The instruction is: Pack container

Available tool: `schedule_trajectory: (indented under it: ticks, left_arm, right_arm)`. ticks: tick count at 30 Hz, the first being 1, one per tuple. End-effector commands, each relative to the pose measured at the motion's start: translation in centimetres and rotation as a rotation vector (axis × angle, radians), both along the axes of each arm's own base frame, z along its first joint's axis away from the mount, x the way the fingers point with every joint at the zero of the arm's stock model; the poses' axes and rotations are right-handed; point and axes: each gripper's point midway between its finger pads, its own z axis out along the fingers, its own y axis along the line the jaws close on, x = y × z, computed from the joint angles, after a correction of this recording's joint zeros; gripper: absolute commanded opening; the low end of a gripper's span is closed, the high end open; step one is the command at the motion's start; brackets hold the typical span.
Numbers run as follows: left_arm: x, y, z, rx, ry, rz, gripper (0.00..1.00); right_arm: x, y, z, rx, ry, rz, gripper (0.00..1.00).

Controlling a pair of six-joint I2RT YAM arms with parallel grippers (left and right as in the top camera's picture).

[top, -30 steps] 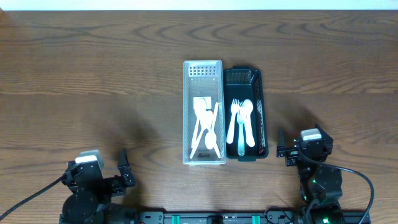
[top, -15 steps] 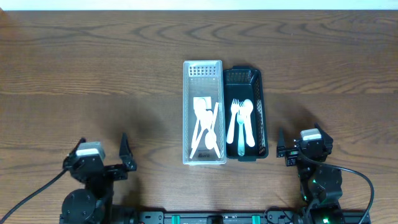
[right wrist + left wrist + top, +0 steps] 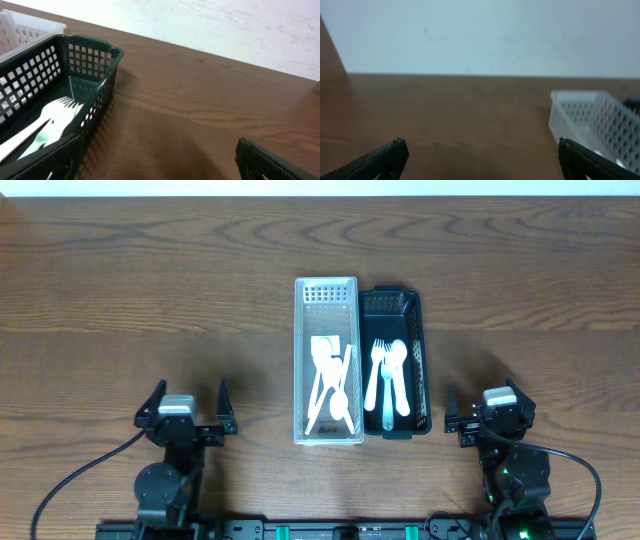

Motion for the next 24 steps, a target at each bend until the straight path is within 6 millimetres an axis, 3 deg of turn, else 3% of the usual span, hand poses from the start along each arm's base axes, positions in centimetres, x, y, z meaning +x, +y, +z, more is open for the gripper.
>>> schedule_trajectory:
  ticks: [1, 5, 24]
  left_arm:
    - [0.2, -0.7, -1.8, 0.018, 0.026, -0.043, 0.98]
    - [0.3, -1.5, -4.4, 0.015, 0.079, -0.087, 0.98]
    - [0.4, -1.7, -4.2, 0.018, 0.061, -0.098, 0.98]
  right_arm:
    - [0.0, 0.2, -0.1, -0.012, -0.001, 0.013, 0.99]
    - [0.0, 0.2, -0.1, -0.012, -0.001, 0.013, 0.99]
    - [0.0, 0.2, -0.1, -0.012, -0.001, 0.013, 0.99]
